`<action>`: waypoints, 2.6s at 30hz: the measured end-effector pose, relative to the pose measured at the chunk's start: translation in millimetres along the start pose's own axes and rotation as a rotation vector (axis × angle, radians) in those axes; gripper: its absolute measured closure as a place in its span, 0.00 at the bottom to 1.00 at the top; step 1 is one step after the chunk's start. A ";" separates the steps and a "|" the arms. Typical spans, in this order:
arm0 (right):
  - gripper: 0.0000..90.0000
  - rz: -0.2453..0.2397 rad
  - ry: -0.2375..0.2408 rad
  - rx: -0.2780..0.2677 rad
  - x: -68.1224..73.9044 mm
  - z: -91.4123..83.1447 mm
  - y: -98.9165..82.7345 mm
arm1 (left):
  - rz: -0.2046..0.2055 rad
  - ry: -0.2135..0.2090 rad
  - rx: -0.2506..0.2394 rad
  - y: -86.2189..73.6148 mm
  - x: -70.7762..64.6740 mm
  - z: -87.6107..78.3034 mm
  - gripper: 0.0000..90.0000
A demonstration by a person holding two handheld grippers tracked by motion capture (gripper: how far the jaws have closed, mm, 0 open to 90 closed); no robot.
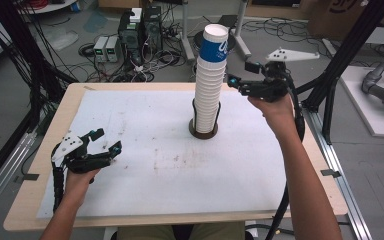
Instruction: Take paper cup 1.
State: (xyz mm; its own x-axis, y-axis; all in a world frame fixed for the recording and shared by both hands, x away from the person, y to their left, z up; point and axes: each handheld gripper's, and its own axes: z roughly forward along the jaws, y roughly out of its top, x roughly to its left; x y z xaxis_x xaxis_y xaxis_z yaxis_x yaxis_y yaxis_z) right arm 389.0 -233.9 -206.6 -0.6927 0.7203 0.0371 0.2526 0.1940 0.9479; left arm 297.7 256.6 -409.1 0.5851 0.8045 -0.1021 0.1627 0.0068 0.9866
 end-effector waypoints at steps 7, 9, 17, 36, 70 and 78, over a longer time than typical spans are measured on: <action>0.23 0.002 -0.008 0.021 -6.5 17.0 30.2 | -0.007 -0.007 0.000 -1.1 0.6 1.7 0.18; 0.23 -0.008 -0.015 0.020 -6.4 22.8 41.3 | -0.009 -0.010 -0.002 -1.3 1.0 2.0 0.18; 0.23 -0.004 -0.014 0.030 -6.7 35.9 60.0 | -0.020 -0.016 0.000 -2.0 1.4 2.5 0.18; 0.31 -0.014 -0.033 0.069 -2.4 72.4 79.2 | -0.035 -0.016 0.005 -3.5 5.1 2.7 0.18; 0.32 -0.045 -0.070 -0.173 2.7 -11.4 106.2 | -0.037 -0.051 0.000 -2.8 1.7 4.4 0.18; 0.32 -0.072 -0.042 -0.161 8.3 -43.5 77.0 | -0.032 -0.083 0.003 -1.7 -4.2 7.4 0.18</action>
State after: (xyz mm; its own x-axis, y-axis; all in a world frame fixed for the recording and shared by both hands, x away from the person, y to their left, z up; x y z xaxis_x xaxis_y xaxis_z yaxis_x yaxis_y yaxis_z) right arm 373.3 -242.0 -119.5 -0.6751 0.7365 -0.0428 0.0896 0.1394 0.9862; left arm 300.8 248.9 -411.3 0.6436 0.7518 -0.1435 0.1842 0.0299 0.9824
